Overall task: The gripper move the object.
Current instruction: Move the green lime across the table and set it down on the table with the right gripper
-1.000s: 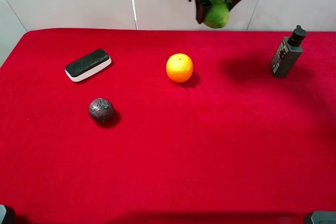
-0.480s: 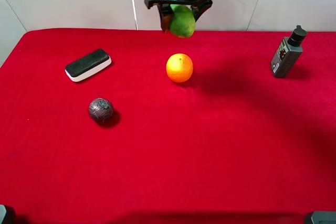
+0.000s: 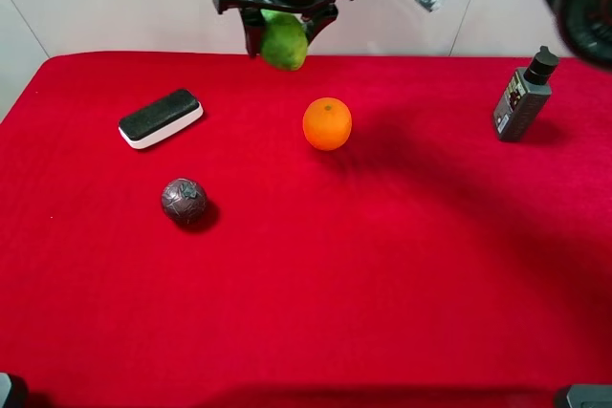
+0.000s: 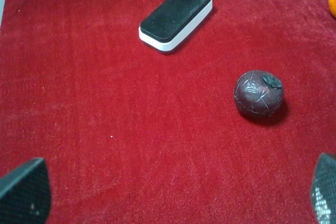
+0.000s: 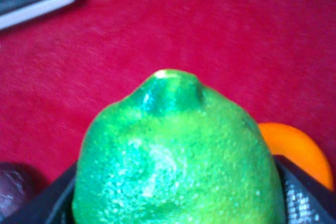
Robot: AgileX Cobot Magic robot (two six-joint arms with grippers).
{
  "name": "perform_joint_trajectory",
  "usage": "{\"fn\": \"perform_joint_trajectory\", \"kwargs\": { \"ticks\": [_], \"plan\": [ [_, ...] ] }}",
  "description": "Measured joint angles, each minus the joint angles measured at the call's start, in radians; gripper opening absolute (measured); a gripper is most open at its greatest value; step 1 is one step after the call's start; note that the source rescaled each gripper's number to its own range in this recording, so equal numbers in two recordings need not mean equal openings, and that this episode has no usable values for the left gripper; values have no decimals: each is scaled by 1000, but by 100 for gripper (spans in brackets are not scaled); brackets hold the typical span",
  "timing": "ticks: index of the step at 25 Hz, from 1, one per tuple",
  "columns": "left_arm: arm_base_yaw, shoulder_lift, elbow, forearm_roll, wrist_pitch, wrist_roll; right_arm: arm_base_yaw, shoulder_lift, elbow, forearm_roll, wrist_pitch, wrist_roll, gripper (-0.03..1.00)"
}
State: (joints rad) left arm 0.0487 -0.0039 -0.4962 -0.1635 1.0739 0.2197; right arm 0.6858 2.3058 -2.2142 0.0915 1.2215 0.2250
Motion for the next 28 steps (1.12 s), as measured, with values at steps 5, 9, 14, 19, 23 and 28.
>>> {"fn": "perform_joint_trajectory", "kwargs": {
  "ticks": [5, 9, 14, 19, 23, 28],
  "plan": [
    [0, 0, 0, 0, 0, 0, 13, 53, -56, 29, 0, 7, 0],
    [0, 0, 0, 0, 0, 0, 18, 86, -76, 60, -15, 20, 0],
    [0, 0, 0, 0, 0, 0, 33, 118, -84, 98, -92, 34, 0],
    [0, 0, 0, 0, 0, 0, 43, 157, -87, 147, -180, 44, 0],
    [0, 0, 0, 0, 0, 0, 46, 194, -87, 197, -247, 47, 0],
    [0, 0, 0, 0, 0, 0, 46, 230, -87, 208, -314, 47, 0]
  ]
}}
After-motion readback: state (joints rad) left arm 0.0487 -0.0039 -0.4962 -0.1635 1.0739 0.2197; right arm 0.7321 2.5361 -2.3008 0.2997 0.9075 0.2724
